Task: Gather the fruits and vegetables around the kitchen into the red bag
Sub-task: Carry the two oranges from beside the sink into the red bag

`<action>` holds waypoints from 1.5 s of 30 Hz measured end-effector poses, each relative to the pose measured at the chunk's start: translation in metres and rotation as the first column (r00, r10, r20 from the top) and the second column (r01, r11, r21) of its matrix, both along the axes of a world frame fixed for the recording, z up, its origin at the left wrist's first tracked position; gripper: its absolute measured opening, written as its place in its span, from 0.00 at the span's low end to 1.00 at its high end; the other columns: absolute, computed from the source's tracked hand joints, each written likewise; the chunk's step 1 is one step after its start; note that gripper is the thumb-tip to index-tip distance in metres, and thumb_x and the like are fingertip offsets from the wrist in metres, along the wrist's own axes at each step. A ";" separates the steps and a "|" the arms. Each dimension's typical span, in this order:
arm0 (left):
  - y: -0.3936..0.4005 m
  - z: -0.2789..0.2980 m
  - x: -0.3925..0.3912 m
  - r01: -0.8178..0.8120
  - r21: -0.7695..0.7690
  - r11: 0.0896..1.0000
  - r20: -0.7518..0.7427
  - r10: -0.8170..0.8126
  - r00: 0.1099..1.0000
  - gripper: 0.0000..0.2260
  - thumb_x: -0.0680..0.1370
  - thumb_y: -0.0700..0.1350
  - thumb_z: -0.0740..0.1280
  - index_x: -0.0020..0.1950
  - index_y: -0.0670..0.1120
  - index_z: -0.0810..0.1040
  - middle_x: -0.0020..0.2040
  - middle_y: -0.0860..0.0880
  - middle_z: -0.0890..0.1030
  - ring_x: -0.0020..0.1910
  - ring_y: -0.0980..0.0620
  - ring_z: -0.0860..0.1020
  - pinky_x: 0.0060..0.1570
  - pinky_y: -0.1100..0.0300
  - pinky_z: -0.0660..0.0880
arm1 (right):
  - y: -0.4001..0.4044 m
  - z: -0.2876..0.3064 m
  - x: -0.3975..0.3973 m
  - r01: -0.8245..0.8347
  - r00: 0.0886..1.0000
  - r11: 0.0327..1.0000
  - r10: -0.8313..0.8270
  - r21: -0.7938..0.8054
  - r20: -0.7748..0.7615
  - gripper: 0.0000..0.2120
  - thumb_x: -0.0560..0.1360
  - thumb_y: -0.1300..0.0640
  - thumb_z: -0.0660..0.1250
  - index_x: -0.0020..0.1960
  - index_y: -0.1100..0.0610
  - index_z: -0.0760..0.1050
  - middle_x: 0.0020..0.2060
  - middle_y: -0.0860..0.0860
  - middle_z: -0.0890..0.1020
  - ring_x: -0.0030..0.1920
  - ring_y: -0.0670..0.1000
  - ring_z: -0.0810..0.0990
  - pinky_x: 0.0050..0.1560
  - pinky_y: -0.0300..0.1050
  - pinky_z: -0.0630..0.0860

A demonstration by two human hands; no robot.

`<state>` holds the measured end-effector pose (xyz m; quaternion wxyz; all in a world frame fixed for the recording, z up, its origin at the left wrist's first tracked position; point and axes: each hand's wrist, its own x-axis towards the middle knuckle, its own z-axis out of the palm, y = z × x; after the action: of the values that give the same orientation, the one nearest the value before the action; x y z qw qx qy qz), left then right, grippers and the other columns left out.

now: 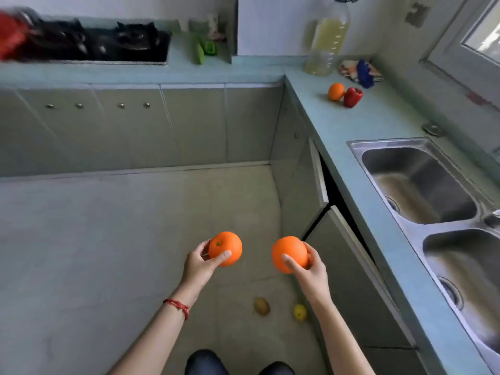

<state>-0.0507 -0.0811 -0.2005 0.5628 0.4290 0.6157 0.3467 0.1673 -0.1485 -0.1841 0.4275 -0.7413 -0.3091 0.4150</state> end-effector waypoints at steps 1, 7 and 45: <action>0.003 -0.002 -0.018 -0.037 0.002 0.999 -0.002 0.037 0.999 0.40 0.49 0.60 0.72 0.58 0.43 0.76 0.49 0.46 0.80 0.47 0.49 0.78 0.49 0.58 0.73 | 0.012 -0.002 -0.016 -0.040 0.999 0.999 0.041 -0.007 0.005 0.29 0.67 0.52 0.74 0.66 0.51 0.69 0.56 0.51 0.77 0.51 0.49 0.77 0.50 0.41 0.72; 0.004 -0.005 -0.117 -0.262 0.012 0.965 0.014 0.262 0.965 0.32 0.51 0.60 0.72 0.52 0.50 0.76 0.45 0.53 0.80 0.45 0.53 0.79 0.47 0.60 0.74 | 0.067 -0.009 -0.106 -0.283 0.959 0.959 0.282 -0.018 -0.017 0.26 0.69 0.54 0.73 0.64 0.53 0.69 0.52 0.51 0.78 0.50 0.49 0.77 0.48 0.40 0.70; 0.168 -0.011 -0.342 -0.748 -0.028 0.663 0.041 0.748 0.662 0.30 0.53 0.60 0.73 0.51 0.52 0.75 0.50 0.49 0.80 0.53 0.48 0.79 0.56 0.48 0.76 | 0.359 -0.017 -0.363 -0.766 0.638 0.642 0.767 0.041 -0.072 0.36 0.60 0.44 0.69 0.66 0.55 0.68 0.55 0.54 0.77 0.54 0.54 0.76 0.51 0.45 0.70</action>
<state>-0.3925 0.0873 -0.2117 0.3876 0.1276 0.7251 0.5547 -0.1956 0.2106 -0.2008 0.2265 -0.5215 -0.5774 0.5860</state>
